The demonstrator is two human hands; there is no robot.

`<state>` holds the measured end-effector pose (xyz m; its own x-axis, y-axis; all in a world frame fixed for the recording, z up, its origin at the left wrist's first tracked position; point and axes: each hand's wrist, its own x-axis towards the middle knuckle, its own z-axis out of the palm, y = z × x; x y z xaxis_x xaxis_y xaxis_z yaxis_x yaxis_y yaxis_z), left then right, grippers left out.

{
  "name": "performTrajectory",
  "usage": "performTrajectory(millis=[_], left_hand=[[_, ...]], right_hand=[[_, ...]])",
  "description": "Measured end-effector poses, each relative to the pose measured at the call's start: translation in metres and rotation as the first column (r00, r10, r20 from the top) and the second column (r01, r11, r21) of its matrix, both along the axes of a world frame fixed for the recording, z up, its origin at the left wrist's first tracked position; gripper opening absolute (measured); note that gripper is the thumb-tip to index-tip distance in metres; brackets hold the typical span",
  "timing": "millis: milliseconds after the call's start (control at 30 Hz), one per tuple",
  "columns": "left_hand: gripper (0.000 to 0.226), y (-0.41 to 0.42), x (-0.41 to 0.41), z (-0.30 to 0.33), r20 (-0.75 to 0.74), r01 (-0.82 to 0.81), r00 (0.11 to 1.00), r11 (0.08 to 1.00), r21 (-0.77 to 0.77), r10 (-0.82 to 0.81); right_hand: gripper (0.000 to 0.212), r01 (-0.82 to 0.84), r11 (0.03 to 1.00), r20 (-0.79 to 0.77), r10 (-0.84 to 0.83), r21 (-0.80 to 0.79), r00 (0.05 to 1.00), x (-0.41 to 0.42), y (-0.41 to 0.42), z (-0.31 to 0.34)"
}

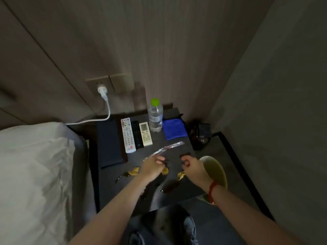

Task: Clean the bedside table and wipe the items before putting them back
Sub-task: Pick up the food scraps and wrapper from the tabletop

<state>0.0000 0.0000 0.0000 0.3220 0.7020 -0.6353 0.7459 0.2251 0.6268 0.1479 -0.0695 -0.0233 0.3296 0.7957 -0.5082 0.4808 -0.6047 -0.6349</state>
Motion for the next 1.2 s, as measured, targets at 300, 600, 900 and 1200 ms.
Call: performTrajectory(millis=[300,600,900,1200], left_hand=[[0.038,-0.016,0.007,-0.106,-0.325,0.165,0.942,0.956,0.244,-0.080],[0.030,-0.018,0.026,-0.158,-0.388,0.191,0.922,0.864,0.466,0.005],[0.025,-0.012,0.028,-0.172,-0.398,0.236,0.917,0.806,0.542,-0.001],[0.017,-0.018,0.028,-0.177,-0.359,0.255,0.933,0.731,0.633,-0.015]], right_hand=[[0.038,0.099,0.993,0.257,-0.080,-0.061,0.963,-0.003,-0.009,-0.105],[0.034,-0.006,1.000,0.383,0.008,-0.006,0.924,-0.005,-0.017,-0.152],[0.023,-0.116,0.931,0.336,-0.007,0.345,0.942,0.004,0.031,-0.148],[0.020,-0.511,0.834,0.667,0.261,0.208,0.698,0.008,0.099,-0.152]])
